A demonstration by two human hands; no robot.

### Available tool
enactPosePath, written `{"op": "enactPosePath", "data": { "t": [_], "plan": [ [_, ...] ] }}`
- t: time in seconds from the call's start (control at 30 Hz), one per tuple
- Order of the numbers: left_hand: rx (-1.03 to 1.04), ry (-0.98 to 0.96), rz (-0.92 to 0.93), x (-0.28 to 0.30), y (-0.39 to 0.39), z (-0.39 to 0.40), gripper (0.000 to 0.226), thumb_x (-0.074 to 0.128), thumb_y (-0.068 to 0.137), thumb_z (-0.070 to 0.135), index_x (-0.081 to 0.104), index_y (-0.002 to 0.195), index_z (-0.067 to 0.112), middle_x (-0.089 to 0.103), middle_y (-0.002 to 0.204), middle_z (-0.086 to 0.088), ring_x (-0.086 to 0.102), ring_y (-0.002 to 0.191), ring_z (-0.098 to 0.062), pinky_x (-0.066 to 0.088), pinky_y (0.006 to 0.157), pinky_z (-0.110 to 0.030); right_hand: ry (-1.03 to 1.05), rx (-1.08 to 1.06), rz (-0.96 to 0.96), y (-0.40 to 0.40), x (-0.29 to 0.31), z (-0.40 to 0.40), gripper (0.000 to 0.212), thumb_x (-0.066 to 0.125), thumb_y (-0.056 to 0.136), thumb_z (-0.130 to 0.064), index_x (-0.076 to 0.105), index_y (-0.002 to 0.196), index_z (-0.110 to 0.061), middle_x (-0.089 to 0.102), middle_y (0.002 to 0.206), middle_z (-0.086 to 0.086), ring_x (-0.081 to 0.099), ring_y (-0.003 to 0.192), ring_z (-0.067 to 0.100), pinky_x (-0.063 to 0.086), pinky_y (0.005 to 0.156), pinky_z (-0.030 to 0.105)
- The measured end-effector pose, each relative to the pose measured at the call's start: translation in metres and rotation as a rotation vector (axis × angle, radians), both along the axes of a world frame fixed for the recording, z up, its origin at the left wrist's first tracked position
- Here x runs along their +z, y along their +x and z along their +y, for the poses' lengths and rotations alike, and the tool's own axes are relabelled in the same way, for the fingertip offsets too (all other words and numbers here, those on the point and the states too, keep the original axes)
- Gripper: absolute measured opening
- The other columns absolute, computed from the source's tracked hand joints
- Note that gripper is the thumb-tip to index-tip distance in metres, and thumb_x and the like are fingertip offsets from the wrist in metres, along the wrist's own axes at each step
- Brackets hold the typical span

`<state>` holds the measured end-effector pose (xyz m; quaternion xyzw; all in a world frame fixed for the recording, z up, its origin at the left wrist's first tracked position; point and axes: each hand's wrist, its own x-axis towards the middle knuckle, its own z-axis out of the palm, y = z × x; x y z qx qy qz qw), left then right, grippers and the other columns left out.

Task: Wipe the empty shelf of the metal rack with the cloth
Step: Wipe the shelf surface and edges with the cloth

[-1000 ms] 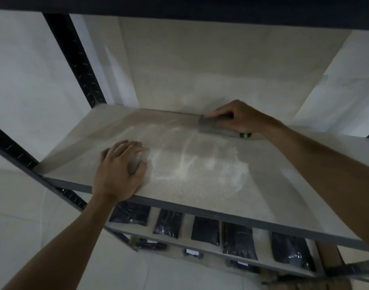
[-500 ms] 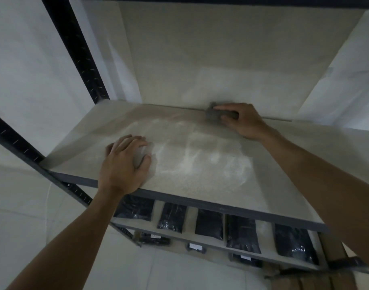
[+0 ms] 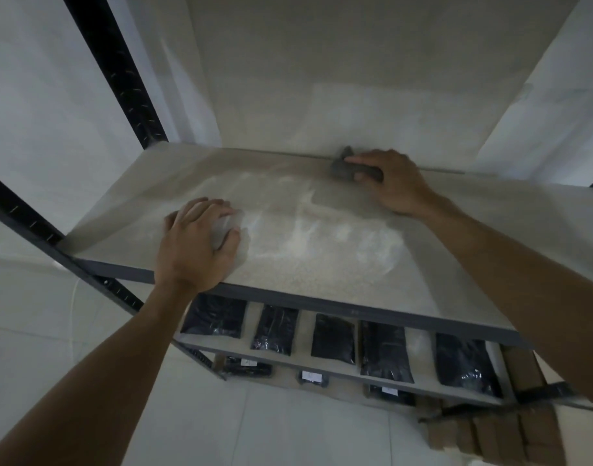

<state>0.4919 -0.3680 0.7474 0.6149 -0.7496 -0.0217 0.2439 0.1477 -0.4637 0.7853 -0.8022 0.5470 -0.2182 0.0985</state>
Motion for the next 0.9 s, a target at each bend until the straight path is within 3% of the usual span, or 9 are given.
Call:
{"op": "enactPosePath", "data": {
  "t": [0.2,0.3,0.43,0.6,0.73,0.8,0.9],
  "plan": [
    [0.001,-0.01,0.001,0.001,0.002,-0.001,0.043,0.047,0.091,0.045,0.063,0.125,0.023,0.061,0.137,0.004,0.047,0.135,-0.02,0.03,0.113,-0.044,0.027,0.359,-0.14,0.017,-0.007,0.064,0.035,0.064,0.1,-0.024,0.066,0.135,-0.023,0.068,0.131,-0.005,0.064,0.116,0.009,0.048,0.1,0.021],
    [-0.003,-0.006,-0.015,-0.002,0.001,-0.001,0.044,0.046,0.092,0.047,0.062,0.125,0.024,0.06,0.137,0.004,0.047,0.135,-0.02,0.03,0.113,-0.044,-0.001,0.238,-0.217,0.007,0.003,0.038,0.035,0.067,0.097,-0.014,0.067,0.132,-0.016,0.069,0.125,0.005,0.066,0.114,0.019,0.05,0.098,0.028],
    [-0.01,-0.017,0.001,-0.003,0.002,-0.003,0.042,0.046,0.093,0.047,0.062,0.124,0.023,0.061,0.137,0.003,0.047,0.135,-0.02,0.031,0.112,-0.045,-0.031,-0.037,0.009,-0.008,0.0,0.01,0.042,0.055,0.104,-0.023,0.054,0.145,-0.017,0.062,0.135,0.012,0.058,0.123,0.032,0.044,0.101,0.035],
    [-0.006,-0.02,-0.001,-0.003,0.003,-0.004,0.042,0.047,0.094,0.047,0.061,0.124,0.023,0.061,0.136,0.003,0.048,0.135,-0.019,0.033,0.112,-0.046,-0.023,0.146,-0.04,0.01,-0.015,0.063,0.044,0.051,0.106,-0.027,0.05,0.149,-0.021,0.064,0.13,0.009,0.058,0.117,0.029,0.046,0.101,0.041],
    [-0.013,-0.025,0.002,-0.004,0.004,-0.003,0.041,0.048,0.094,0.047,0.061,0.125,0.023,0.061,0.135,0.003,0.048,0.134,-0.019,0.033,0.11,-0.045,0.046,0.344,-0.137,0.017,-0.014,0.095,0.04,0.058,0.103,-0.018,0.057,0.143,-0.014,0.066,0.12,0.006,0.062,0.101,0.017,0.047,0.089,0.025],
    [-0.017,-0.029,-0.006,-0.005,0.005,-0.002,0.041,0.047,0.094,0.047,0.061,0.124,0.023,0.062,0.134,0.003,0.048,0.133,-0.02,0.033,0.109,-0.044,0.028,0.256,-0.198,0.009,-0.002,0.08,0.04,0.06,0.102,-0.016,0.057,0.142,-0.014,0.066,0.122,0.003,0.063,0.103,0.014,0.046,0.089,0.021],
    [-0.024,-0.038,0.008,-0.004,0.004,-0.003,0.041,0.048,0.094,0.044,0.062,0.124,0.021,0.062,0.135,0.002,0.048,0.133,-0.02,0.032,0.11,-0.044,-0.016,0.035,-0.159,-0.022,0.007,0.039,0.042,0.058,0.103,-0.017,0.055,0.144,-0.011,0.064,0.13,0.013,0.06,0.12,0.027,0.039,0.098,0.021]
  ]
}}
